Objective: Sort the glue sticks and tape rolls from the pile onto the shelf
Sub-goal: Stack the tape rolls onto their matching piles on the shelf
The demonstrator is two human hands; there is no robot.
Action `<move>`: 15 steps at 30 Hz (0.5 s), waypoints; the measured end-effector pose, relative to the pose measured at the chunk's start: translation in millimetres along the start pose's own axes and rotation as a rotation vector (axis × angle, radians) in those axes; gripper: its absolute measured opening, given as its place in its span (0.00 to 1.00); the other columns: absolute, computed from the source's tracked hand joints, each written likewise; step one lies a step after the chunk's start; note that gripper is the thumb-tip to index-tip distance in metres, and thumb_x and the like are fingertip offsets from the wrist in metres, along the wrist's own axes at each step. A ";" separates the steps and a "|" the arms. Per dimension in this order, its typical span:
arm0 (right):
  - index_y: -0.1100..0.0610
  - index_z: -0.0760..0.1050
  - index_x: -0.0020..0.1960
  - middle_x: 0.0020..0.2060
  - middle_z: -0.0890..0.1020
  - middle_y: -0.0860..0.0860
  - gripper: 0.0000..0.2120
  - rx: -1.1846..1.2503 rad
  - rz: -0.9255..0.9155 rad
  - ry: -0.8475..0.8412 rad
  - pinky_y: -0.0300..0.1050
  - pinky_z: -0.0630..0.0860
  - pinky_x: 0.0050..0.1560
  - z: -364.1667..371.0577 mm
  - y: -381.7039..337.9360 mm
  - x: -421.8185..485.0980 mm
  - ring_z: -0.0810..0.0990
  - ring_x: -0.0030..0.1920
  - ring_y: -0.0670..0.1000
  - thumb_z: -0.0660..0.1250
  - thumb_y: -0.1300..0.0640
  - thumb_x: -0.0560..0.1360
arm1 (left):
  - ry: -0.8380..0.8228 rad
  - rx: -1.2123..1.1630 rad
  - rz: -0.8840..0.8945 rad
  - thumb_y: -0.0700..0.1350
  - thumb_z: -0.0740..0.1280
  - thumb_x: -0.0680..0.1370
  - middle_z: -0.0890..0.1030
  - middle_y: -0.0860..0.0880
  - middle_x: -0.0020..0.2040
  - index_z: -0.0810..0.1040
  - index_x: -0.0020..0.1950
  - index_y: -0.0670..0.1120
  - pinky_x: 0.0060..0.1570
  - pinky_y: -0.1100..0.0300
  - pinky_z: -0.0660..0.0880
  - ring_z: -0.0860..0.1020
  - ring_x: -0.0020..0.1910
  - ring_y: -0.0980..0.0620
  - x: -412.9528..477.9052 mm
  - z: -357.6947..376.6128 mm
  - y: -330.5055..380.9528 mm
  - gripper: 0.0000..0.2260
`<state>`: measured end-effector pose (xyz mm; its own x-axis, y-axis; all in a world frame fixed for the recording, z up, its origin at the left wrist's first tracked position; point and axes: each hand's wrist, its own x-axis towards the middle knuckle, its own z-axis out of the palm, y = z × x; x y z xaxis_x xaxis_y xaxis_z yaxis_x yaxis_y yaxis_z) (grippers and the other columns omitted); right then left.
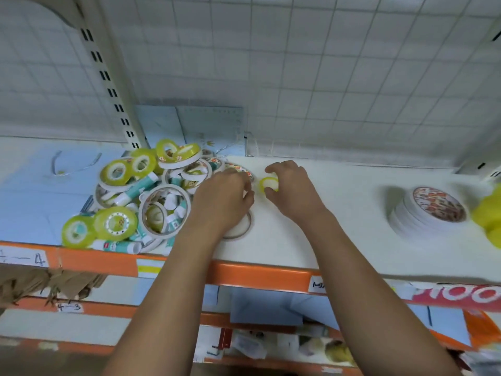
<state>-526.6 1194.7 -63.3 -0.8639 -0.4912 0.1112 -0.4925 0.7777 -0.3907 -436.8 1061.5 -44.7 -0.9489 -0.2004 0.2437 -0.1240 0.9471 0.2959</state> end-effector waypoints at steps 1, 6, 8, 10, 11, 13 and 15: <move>0.54 0.69 0.71 0.65 0.73 0.56 0.25 -0.001 0.012 -0.019 0.53 0.70 0.64 2.0 0.8 2.5 0.71 0.64 0.60 0.68 0.55 0.75 | 0.012 -0.009 0.010 0.49 0.64 0.78 0.79 0.49 0.55 0.79 0.53 0.49 0.46 0.54 0.72 0.76 0.55 0.46 2.2 -0.6 -0.4 0.08; 0.52 0.67 0.73 0.64 0.74 0.57 0.28 -0.052 0.015 -0.165 0.50 0.67 0.65 12.1 -2.4 10.8 0.73 0.63 0.60 0.70 0.52 0.75 | 0.136 -0.052 0.040 0.47 0.65 0.77 0.78 0.47 0.53 0.79 0.54 0.46 0.50 0.51 0.73 0.75 0.54 0.45 10.0 -13.9 -11.1 0.08; 0.52 0.70 0.70 0.61 0.74 0.58 0.27 -0.030 0.022 -0.161 0.49 0.70 0.62 10.4 -7.1 13.1 0.74 0.60 0.62 0.72 0.53 0.73 | 0.198 -0.050 0.049 0.46 0.66 0.77 0.76 0.45 0.57 0.78 0.58 0.45 0.55 0.50 0.71 0.73 0.57 0.44 14.5 -19.9 -20.8 0.11; 0.53 0.70 0.70 0.60 0.72 0.59 0.29 -0.018 0.016 -0.130 0.50 0.71 0.60 7.2 -16.2 14.9 0.73 0.58 0.63 0.72 0.54 0.71 | 0.266 -0.034 0.037 0.46 0.66 0.77 0.74 0.43 0.61 0.76 0.62 0.44 0.60 0.51 0.69 0.71 0.61 0.43 19.8 -25.4 -32.3 0.15; 0.53 0.70 0.70 0.59 0.71 0.59 0.29 -0.018 0.002 -0.104 0.50 0.70 0.59 5.2 -22.4 16.2 0.72 0.57 0.64 0.72 0.53 0.70 | 0.288 -0.012 0.021 0.46 0.66 0.77 0.73 0.41 0.63 0.74 0.64 0.42 0.62 0.50 0.68 0.70 0.63 0.42 22.9 -28.1 -38.4 0.17; 0.55 0.72 0.68 0.59 0.71 0.59 0.27 -0.017 -0.041 -0.055 0.50 0.69 0.58 0.7 -37.5 19.2 0.72 0.57 0.64 0.72 0.52 0.70 | 0.274 0.058 -0.045 0.46 0.64 0.78 0.70 0.37 0.67 0.71 0.68 0.39 0.66 0.49 0.65 0.67 0.67 0.39 29.6 -32.3 -51.9 0.20; 0.57 0.73 0.66 0.59 0.71 0.60 0.25 -0.016 -0.077 -0.030 0.51 0.69 0.57 -3.9 -52.3 22.3 0.72 0.57 0.64 0.72 0.51 0.71 | 0.181 0.126 -0.105 0.46 0.61 0.80 0.68 0.35 0.69 0.68 0.69 0.37 0.68 0.47 0.63 0.64 0.69 0.38 35.6 -33.9 -64.1 0.21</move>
<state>-520.5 1144.6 -36.8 -0.8202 -0.5609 0.1127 -0.5589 0.7434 -0.3672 -452.7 985.1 -23.7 -0.8627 -0.3307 0.3826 -0.2655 0.9401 0.2140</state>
